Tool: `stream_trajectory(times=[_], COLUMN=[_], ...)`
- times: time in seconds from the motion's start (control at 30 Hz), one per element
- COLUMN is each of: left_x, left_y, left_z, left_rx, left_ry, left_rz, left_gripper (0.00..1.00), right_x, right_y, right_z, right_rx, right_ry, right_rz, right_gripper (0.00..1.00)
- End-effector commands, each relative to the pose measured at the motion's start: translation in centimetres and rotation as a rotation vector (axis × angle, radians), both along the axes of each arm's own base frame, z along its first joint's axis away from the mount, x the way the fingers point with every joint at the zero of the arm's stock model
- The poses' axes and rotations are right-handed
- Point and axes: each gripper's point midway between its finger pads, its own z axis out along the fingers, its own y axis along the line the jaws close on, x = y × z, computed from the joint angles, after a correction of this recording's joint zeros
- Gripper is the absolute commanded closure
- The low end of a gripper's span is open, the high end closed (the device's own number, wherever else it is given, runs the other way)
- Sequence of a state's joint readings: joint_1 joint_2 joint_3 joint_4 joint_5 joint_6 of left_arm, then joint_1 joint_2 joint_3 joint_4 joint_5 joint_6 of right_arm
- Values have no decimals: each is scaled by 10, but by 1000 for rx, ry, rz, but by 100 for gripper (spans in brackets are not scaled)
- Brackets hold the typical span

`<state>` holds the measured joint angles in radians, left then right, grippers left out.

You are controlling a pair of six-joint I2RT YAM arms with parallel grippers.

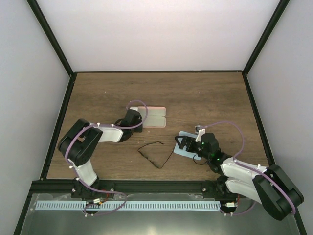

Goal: Organize the sunglasses
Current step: Adjust the sunglasses case at the center of the board.

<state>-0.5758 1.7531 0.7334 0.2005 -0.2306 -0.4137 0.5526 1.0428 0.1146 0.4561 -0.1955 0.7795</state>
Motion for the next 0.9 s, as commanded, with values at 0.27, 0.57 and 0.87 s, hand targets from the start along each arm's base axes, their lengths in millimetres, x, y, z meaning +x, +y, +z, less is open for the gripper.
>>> stream_trajectory(times=[0.27, 0.57, 0.87], left_x=[-4, -7, -17], left_y=[3, 4, 17], left_z=[6, 27, 64], left_rx=[-19, -65, -142], left_ry=[-5, -46, -126], left_rz=[15, 26, 87], left_gripper=[70, 68, 64], right_x=[9, 6, -16], right_y=[2, 3, 3], right_z=[12, 12, -3], right_rx=[3, 11, 39], right_ry=[-39, -33, 43], right_rz=[-19, -8, -42], right_gripper=[3, 2, 5])
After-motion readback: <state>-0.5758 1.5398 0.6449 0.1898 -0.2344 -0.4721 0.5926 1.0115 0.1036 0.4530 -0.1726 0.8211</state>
